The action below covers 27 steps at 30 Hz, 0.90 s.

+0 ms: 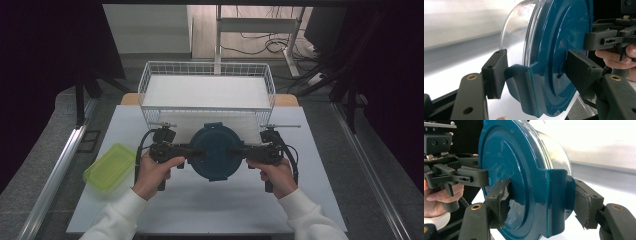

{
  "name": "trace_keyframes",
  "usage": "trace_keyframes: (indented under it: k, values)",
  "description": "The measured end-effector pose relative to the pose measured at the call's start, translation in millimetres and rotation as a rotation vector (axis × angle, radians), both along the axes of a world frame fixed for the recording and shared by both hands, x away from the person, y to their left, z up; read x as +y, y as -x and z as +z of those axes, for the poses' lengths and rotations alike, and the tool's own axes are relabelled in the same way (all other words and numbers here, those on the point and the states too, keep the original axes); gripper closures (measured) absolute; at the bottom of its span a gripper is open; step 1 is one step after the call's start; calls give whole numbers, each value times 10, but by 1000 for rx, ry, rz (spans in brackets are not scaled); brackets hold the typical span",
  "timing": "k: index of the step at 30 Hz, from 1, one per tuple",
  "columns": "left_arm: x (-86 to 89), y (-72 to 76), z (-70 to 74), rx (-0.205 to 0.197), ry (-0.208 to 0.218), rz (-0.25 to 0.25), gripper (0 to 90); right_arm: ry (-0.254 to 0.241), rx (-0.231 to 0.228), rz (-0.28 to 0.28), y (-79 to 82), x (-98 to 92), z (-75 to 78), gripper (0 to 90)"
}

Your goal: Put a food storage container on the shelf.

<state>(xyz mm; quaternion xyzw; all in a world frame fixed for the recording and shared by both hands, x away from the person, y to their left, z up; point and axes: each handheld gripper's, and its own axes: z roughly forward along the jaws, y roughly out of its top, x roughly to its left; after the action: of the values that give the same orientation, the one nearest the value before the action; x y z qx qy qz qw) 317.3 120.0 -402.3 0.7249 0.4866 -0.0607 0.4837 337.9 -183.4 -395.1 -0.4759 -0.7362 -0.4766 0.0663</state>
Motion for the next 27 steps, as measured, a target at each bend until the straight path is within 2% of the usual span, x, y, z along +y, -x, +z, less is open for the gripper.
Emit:
trace_keyframes:
  k: [21,27]
  values:
    - [77,-184,434,-65,-1,-9,360,3,-69,-4,-149,73,437,361]
    - [107,-257,554,-68,-4,-15,360,3,-86,-5,-207,103,559,361]
